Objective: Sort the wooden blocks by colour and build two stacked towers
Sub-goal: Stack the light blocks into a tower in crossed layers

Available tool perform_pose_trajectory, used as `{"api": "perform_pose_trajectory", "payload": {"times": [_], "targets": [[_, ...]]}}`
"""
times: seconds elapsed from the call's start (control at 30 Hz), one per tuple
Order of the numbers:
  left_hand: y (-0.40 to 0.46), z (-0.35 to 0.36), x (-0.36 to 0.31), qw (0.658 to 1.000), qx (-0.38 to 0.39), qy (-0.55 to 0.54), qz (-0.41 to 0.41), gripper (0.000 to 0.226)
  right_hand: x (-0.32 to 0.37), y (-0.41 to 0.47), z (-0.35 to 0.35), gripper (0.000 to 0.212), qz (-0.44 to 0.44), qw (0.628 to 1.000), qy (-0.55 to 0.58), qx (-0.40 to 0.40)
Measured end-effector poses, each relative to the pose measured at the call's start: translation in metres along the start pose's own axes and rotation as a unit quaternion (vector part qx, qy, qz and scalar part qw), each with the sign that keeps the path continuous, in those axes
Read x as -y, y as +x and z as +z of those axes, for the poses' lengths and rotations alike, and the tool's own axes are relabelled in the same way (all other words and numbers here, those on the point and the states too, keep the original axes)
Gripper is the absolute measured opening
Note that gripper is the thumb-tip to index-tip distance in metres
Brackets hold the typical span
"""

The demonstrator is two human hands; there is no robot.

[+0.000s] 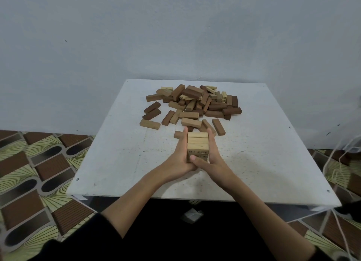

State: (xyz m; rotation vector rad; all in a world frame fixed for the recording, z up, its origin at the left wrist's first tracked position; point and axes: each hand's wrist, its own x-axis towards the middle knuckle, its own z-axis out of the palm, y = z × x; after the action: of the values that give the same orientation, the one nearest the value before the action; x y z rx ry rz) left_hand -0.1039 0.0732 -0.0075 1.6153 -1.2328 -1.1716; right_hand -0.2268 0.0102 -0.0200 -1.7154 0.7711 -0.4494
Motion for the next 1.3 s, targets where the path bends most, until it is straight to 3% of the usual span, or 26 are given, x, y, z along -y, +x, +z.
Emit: {"api": "perform_pose_trajectory", "payload": {"times": [0.23,0.4,0.5,0.63,1.3], "targets": [[0.001,0.001,0.006,1.000,0.007,0.008,0.012,0.103,-0.006,0.000,-0.002,0.119,-0.006,1.000,0.022,0.008],[-0.002,-0.012,0.007,0.999,-0.023,0.037,0.021,0.108,-0.001,-0.001,-0.021,0.081,-0.047,0.999,-0.022,0.009],[-0.002,-0.023,0.006,0.993,-0.062,0.073,0.063,0.118,0.001,0.006,-0.036,0.088,-0.083,0.994,-0.071,0.001],[0.004,-0.034,-0.002,0.989,-0.077,0.102,0.079,0.110,0.002,0.013,-0.043,0.096,-0.093,0.986,-0.135,-0.002],[0.019,-0.032,0.006,0.985,-0.077,0.125,0.093,0.099,0.003,0.020,-0.044,0.091,-0.092,0.981,-0.172,-0.011]]}}
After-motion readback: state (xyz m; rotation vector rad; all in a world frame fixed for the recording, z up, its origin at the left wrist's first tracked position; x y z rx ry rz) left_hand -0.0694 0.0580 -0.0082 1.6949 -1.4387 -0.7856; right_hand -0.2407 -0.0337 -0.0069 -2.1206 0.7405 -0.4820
